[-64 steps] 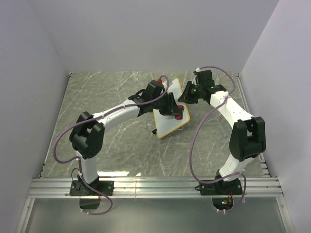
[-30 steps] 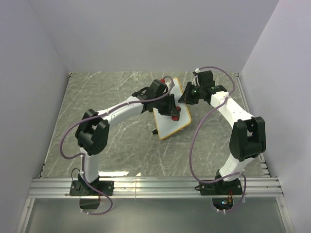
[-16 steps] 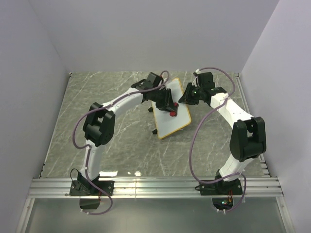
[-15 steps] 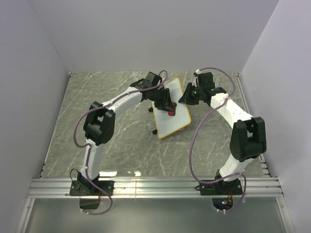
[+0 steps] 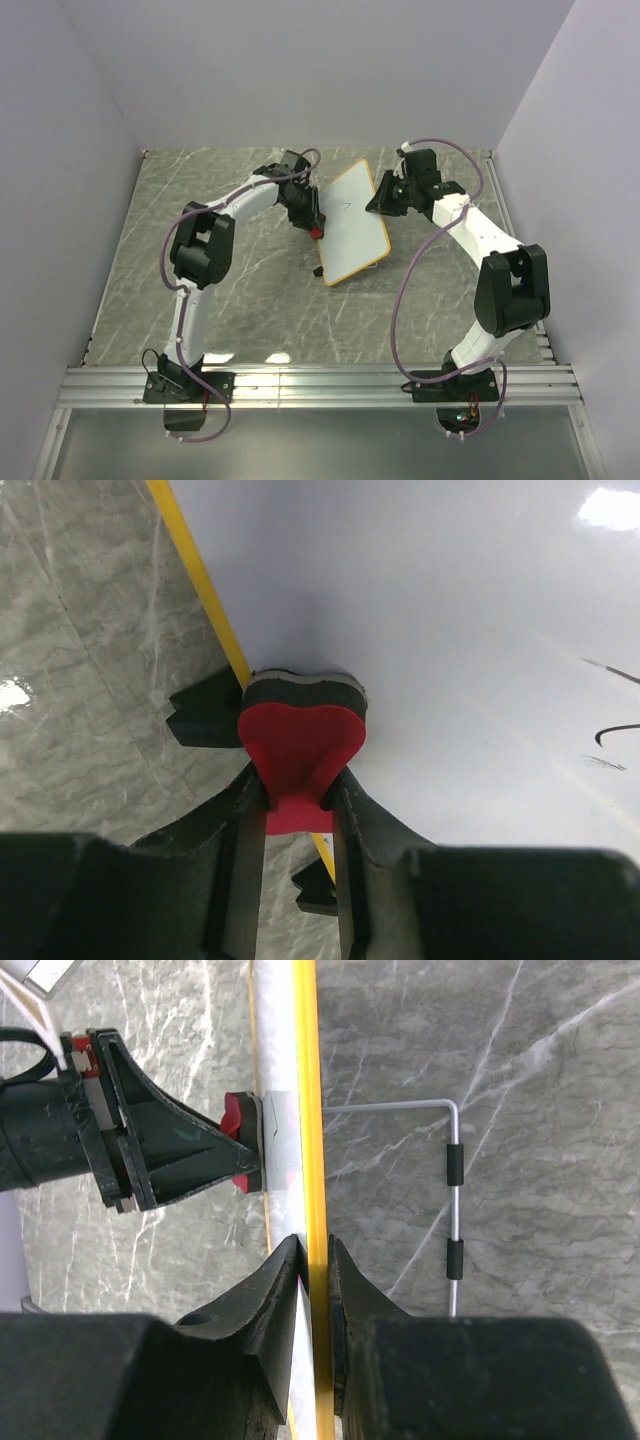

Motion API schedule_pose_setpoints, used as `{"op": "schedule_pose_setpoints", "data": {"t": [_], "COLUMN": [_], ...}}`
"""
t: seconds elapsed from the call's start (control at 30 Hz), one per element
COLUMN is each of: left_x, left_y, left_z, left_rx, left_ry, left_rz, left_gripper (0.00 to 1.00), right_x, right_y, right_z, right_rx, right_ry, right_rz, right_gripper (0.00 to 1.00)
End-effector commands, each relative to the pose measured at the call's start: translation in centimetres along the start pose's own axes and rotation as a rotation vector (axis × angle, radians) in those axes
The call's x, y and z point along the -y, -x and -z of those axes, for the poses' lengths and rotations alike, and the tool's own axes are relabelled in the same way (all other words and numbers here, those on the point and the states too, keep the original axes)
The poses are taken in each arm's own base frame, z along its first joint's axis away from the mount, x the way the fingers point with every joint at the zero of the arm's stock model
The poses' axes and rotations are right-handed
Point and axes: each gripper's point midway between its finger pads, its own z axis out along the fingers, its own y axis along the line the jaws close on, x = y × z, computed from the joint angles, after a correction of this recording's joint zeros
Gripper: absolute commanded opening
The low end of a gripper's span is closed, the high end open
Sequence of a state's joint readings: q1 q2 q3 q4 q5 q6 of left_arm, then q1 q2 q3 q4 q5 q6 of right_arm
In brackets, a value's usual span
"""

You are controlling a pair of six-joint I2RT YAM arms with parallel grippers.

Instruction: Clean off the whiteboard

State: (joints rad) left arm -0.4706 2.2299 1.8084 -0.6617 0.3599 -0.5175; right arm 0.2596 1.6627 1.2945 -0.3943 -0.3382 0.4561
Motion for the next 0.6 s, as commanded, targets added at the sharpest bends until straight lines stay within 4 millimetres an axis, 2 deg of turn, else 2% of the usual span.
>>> {"op": "schedule_pose_setpoints", "data": {"t": [0.0, 0.07, 0.2, 0.27, 0.37, 0.43, 0.53, 0.57], "left_x": [2.3, 4.8, 10.4, 12.5, 15.0, 15.9, 15.4, 14.8], "left_y": [-2.3, -2.5, -0.9, 0.0, 0.1, -0.2, 0.3, 1.1], "left_z": [-0.2, 0.2, 2.3, 3.1, 3.9, 4.1, 3.4, 3.3], "left_rx": [-0.022, -0.019, 0.013, 0.032, 0.021, 0.008, 0.028, 0.039], "left_ry": [0.025, -0.026, -0.169, -0.222, -0.329, -0.391, -0.375, -0.361], "left_rz": [-0.074, -0.092, -0.124, -0.143, -0.161, -0.171, -0.153, -0.131], "left_gripper": [0.0, 0.0, 0.0, 0.0, 0.0, 0.0, 0.0, 0.0], "right_x": [0.1, 0.1, 0.1, 0.1, 0.1, 0.0, 0.1, 0.1], "right_y": [-3.4, -3.4, -3.8, -4.1, -4.1, -4.2, -4.1, -4.0], "right_z": [-0.2, -0.2, -0.4, -0.4, -0.4, -0.5, -0.4, -0.4], "right_rx": [-0.102, -0.101, -0.11, -0.116, -0.117, -0.12, -0.117, -0.115], "right_ry": [-0.034, -0.034, -0.034, -0.034, -0.038, -0.039, -0.043, -0.042], "right_rz": [0.009, 0.011, 0.012, 0.014, 0.016, 0.02, 0.023, 0.024], "right_gripper": [0.0, 0.0, 0.0, 0.0, 0.0, 0.0, 0.0, 0.0]}}
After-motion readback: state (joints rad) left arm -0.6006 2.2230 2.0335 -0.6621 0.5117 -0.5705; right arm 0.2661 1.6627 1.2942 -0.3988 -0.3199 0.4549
